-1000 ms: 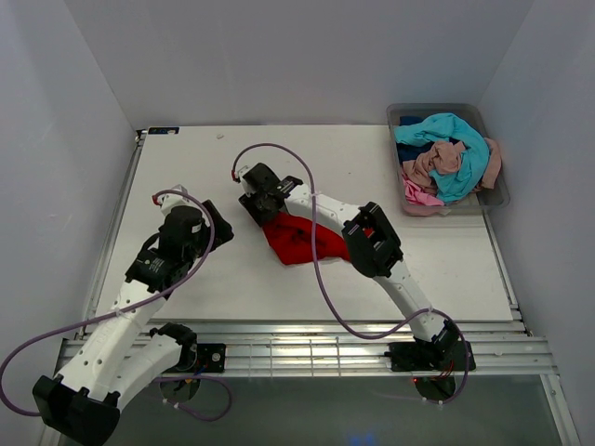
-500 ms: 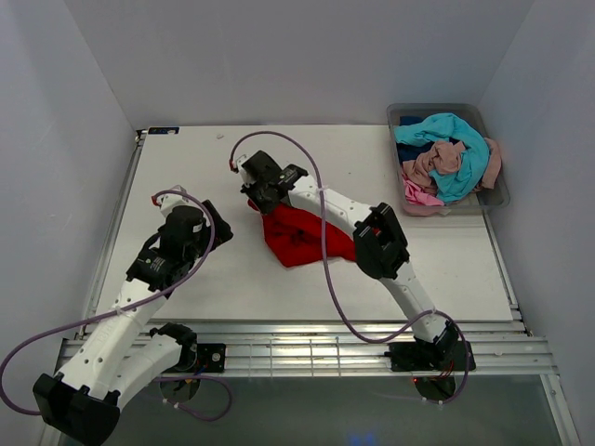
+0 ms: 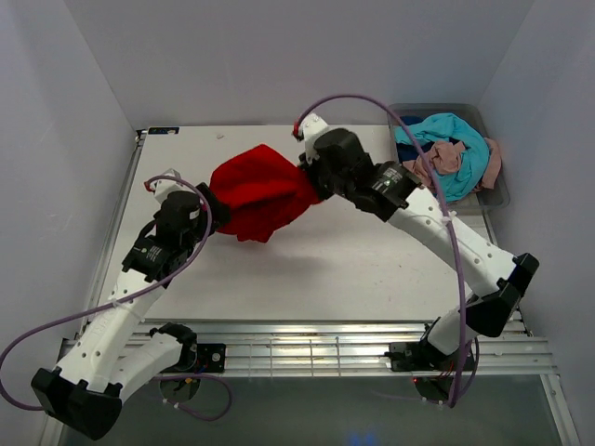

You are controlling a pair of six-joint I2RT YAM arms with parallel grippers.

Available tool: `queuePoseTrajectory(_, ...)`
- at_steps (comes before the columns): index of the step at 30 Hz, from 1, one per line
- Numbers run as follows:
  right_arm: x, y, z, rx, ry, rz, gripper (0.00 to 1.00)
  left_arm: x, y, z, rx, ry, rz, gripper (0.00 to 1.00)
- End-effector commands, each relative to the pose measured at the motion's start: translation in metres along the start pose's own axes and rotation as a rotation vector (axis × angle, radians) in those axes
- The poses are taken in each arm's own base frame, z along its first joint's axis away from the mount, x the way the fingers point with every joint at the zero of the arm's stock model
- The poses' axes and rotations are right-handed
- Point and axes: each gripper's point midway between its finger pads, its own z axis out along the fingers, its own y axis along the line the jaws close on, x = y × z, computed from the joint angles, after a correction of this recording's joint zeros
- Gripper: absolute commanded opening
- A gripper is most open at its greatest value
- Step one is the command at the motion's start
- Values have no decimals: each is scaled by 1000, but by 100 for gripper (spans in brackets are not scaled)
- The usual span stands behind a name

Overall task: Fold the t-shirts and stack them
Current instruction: Flatten out the tshirt

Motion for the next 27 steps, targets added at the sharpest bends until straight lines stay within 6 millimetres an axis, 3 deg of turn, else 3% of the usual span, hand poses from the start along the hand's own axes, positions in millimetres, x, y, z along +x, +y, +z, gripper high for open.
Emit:
queuePoseTrajectory(1, 143, -5, 38, 104, 378, -31, 8, 7, -6, 8, 20, 24, -21, 98)
queuePoseTrajectory(2, 155, -2, 42, 103, 381, -2, 8, 14, -7, 12, 22, 47, -28, 98)
queuePoseTrajectory(3, 188, -2, 42, 113, 447, -7, 16, 16, -12, 16, 43, 51, -37, 98)
queuePoseTrajectory(4, 202, -3, 43, 123, 471, 1, 25, 24, -16, 18, 66, 84, -42, 98)
queuePoseTrajectory(5, 215, -2, 45, 135, 493, 24, 39, 30, -19, 22, 73, 106, -46, 98)
queuePoseTrajectory(6, 230, -2, 47, 142, 529, 25, 59, 29, -27, 24, 109, 102, -63, 98)
queuePoseTrajectory(8, 257, -2, 46, 162, 592, 30, 64, 36, -35, 27, 151, 129, -68, 98)
queuePoseTrajectory(10, 264, -3, 47, 188, 607, 47, 67, 36, -45, 35, 185, 125, -59, 98)
queuePoseTrajectory(14, 246, -14, 53, 245, 560, 77, 71, 51, -63, 57, 237, 192, -21, 97)
queuePoseTrajectory(15, 246, -15, 56, 254, 562, 82, 71, 52, -76, 59, 281, 209, -20, 96)
queuePoseTrajectory(17, 247, -22, 61, 283, 564, 108, 71, 72, -82, 78, 268, 277, 10, 95)
queuePoseTrajectory(20, 265, -30, 67, 324, 604, 136, 68, 86, -96, 97, 272, 321, 49, 94)
queuePoseTrajectory(22, 274, -33, 73, 329, 608, 160, 65, 80, -108, 106, 282, 300, 71, 93)
queuePoseTrajectory(23, 279, -33, 75, 324, 612, 166, 64, 89, -105, 116, 257, 312, 107, 93)
queuePoseTrajectory(25, 294, -35, 76, 316, 634, 186, 59, 82, -104, 127, 214, 289, 124, 93)
queuePoseTrajectory(27, 302, -33, 78, 295, 638, 207, 56, 89, -98, 138, 176, 299, 160, 93)
